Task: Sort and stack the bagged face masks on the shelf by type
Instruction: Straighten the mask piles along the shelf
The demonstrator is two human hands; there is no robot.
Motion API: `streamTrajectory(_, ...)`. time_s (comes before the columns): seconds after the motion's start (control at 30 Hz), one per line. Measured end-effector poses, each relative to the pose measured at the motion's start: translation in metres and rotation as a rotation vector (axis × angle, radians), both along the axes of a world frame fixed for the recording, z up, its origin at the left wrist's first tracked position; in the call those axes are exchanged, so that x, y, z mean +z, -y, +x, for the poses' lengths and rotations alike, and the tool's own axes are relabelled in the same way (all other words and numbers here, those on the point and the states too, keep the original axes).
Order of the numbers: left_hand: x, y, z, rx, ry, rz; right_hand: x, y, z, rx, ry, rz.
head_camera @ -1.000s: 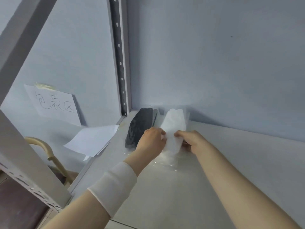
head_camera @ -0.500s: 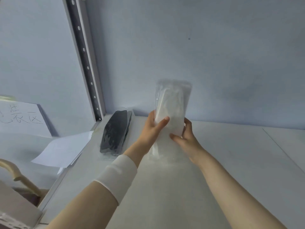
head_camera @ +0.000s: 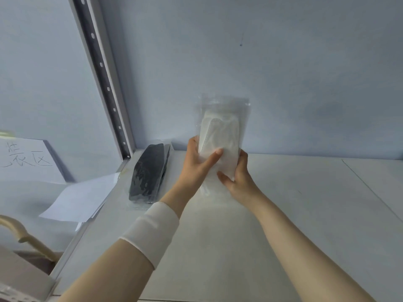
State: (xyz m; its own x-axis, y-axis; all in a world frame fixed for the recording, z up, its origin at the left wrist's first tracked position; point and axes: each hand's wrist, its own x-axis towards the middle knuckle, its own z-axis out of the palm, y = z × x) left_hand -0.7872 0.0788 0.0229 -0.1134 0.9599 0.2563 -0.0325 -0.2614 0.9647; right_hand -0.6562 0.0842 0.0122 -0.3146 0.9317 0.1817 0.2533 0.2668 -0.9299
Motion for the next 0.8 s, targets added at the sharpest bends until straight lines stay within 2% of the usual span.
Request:
streamTrajectory(0.13,-0.008,-0.004,0.003,-0.007,-0.003,-0.044,-0.008,0.002,0.000,-0.024,0.004,-0.032)
streamTrajectory(0.27,0.015,-0.015,0.011,-0.010,0.050,-0.054,0.004,-0.004,0.015,-0.050,-0.165,-0.112)
streamTrajectory(0.4,0.023,-0.028,0.039,-0.061,0.138,-0.062,0.000,-0.005,0.051,-0.114,-0.096,-0.164)
streamTrajectory(0.6,0.023,-0.040,0.115,-0.123,0.138,-0.087,0.001,0.001,0.123,-0.212,-0.079,-0.144)
streamTrajectory(0.8,0.020,-0.052,0.226,-0.165,0.111,-0.094,-0.003,0.000,0.233,-0.253,-0.132,-0.135)
